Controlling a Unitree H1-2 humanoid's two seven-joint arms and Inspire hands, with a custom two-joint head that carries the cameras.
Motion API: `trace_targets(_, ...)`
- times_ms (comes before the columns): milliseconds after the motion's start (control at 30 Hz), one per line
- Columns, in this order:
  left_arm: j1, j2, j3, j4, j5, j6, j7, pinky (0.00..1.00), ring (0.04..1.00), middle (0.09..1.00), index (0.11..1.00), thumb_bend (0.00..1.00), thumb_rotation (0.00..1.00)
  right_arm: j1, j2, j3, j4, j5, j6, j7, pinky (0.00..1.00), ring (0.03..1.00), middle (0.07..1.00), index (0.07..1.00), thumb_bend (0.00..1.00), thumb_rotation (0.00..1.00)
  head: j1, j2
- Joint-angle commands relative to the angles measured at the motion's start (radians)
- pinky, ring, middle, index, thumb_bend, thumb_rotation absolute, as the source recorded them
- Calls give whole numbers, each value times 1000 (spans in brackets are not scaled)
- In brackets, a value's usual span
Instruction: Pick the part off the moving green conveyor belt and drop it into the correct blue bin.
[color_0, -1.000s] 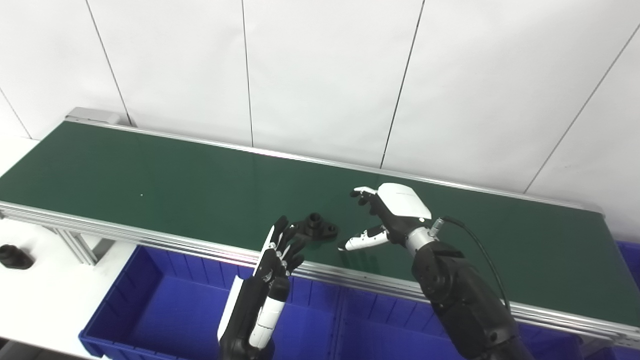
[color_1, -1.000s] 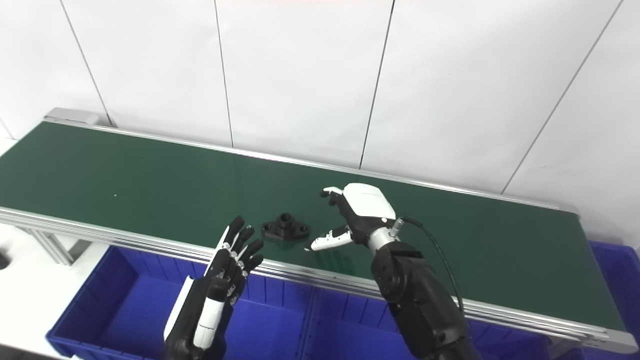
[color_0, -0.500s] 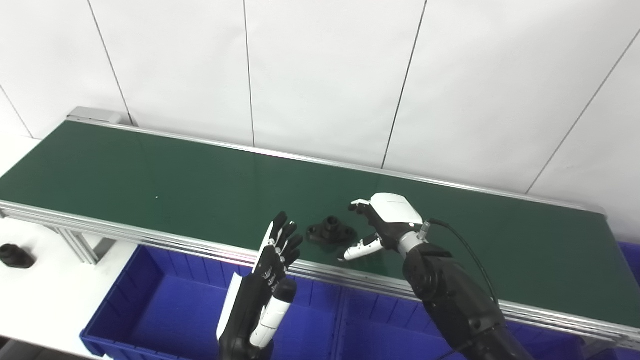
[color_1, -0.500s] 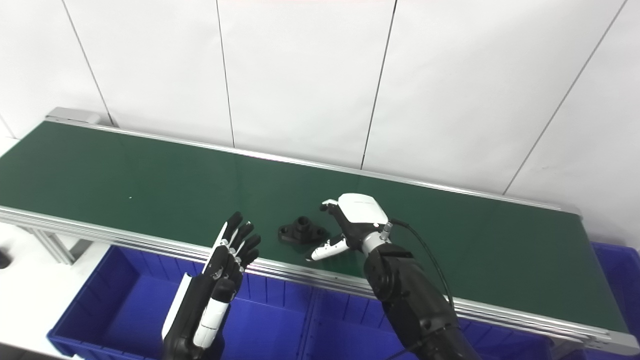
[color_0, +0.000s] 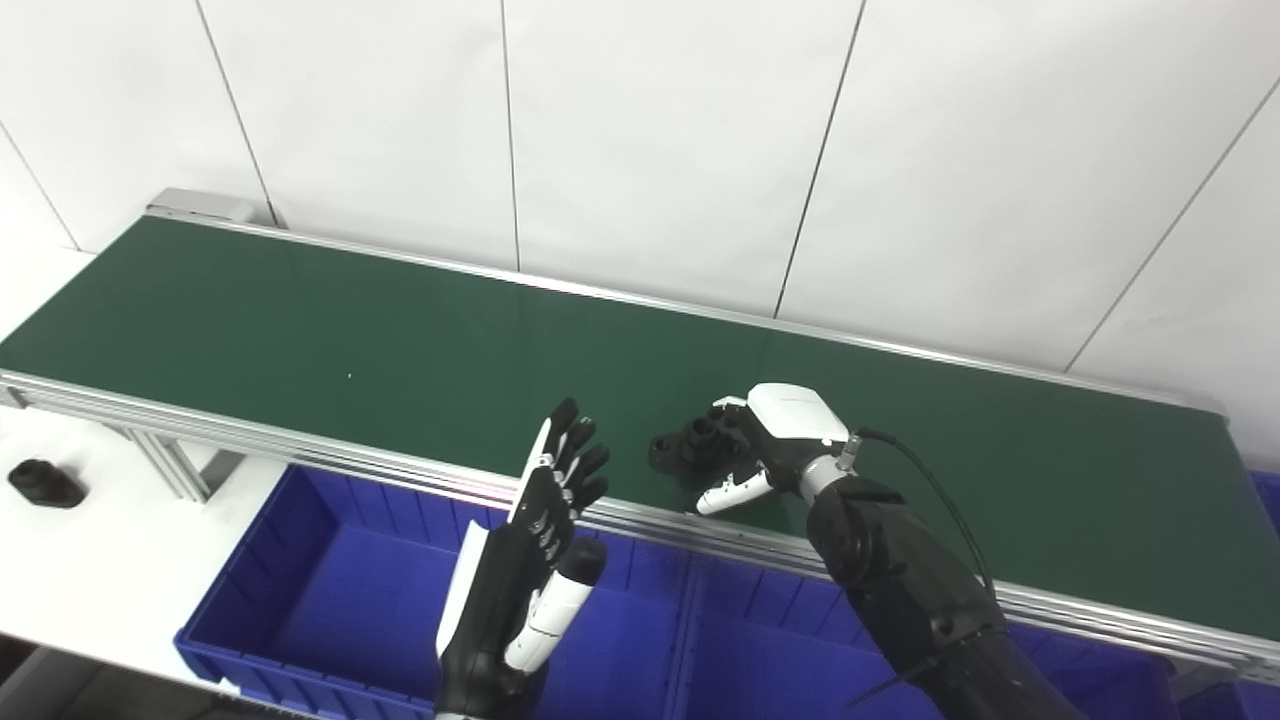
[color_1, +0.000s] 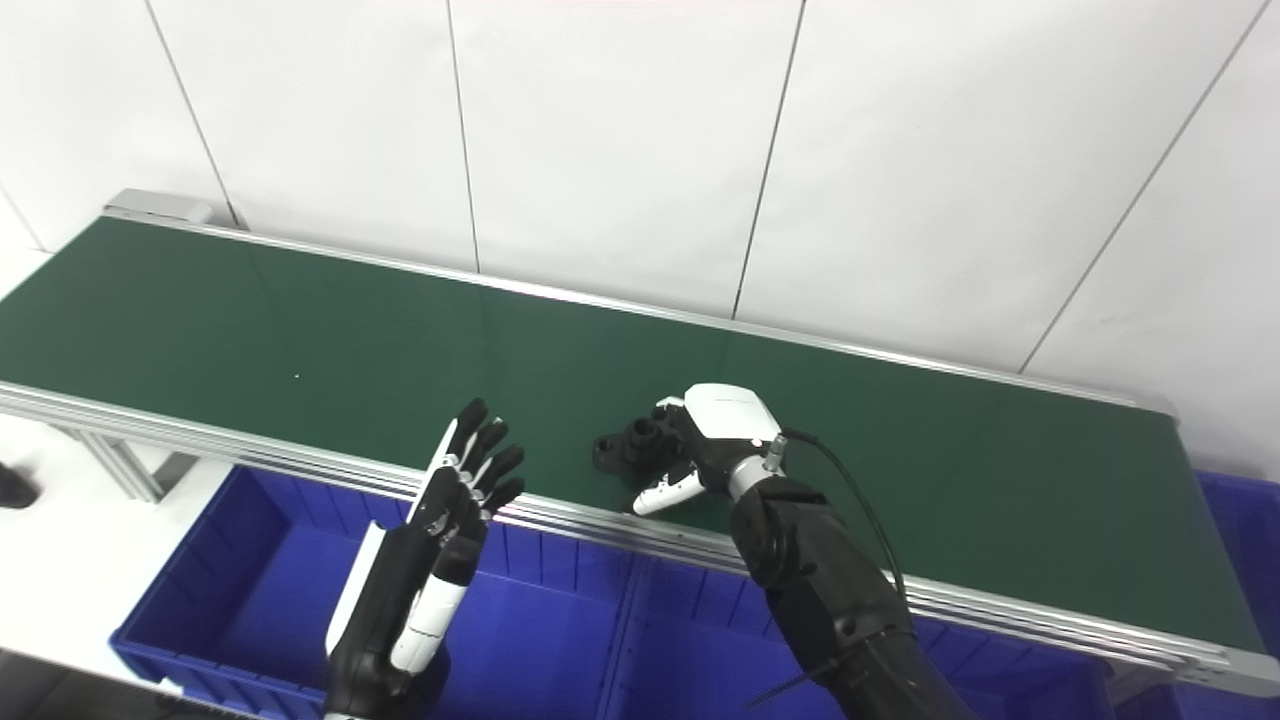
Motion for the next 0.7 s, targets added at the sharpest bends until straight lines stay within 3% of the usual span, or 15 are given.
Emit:
trace_targets(0, 27, -145, -153, -28, 1, -9, 16, 899, 925, 973, 1000, 706, 857, -59, 21, 1, -12, 12, -71, -20, 490, 640, 768, 807, 822, 439, 0, -1)
trace_targets(133, 28, -152, -168, -35, 4, 1, 20, 908, 922, 974, 1000, 706, 856, -46, 25, 2, 4, 18, -106, -59, 498, 611, 675, 760, 724, 380, 9, 2)
trace_targets(233, 30, -157, -176, -42, -2, 12, 20, 921, 926, 975, 1000, 720, 836, -35, 30, 0, 23, 28, -147, -105, 413, 489, 563, 691, 623, 255, 10, 3)
trace_targets(300, 31, -159, -179, -45, -4, 19, 20, 922, 927, 976, 1000, 724, 830, -32, 33, 4, 34, 23, -161, -128, 394, 464, 541, 673, 603, 221, 11, 4)
trace_targets(333, 31, -160, -180, -46, -2, 21, 20, 920, 927, 976, 1000, 727, 828, -32, 35, 6, 42, 18, -165, -141, 382, 449, 525, 569, 545, 177, 11, 4)
trace_targets(367, 31, -160, -181, -47, -1, 22, 20, 918, 927, 975, 1000, 729, 827, -33, 36, 9, 48, 15, -167, -151, 352, 414, 497, 526, 522, 156, 11, 4)
trace_targets(667, 31, -162, -189, -56, -3, 43, 20, 906, 918, 972, 1000, 735, 826, -17, 49, 28, 37, -44, -66, -220, 262, 331, 426, 493, 504, 137, 13, 7)
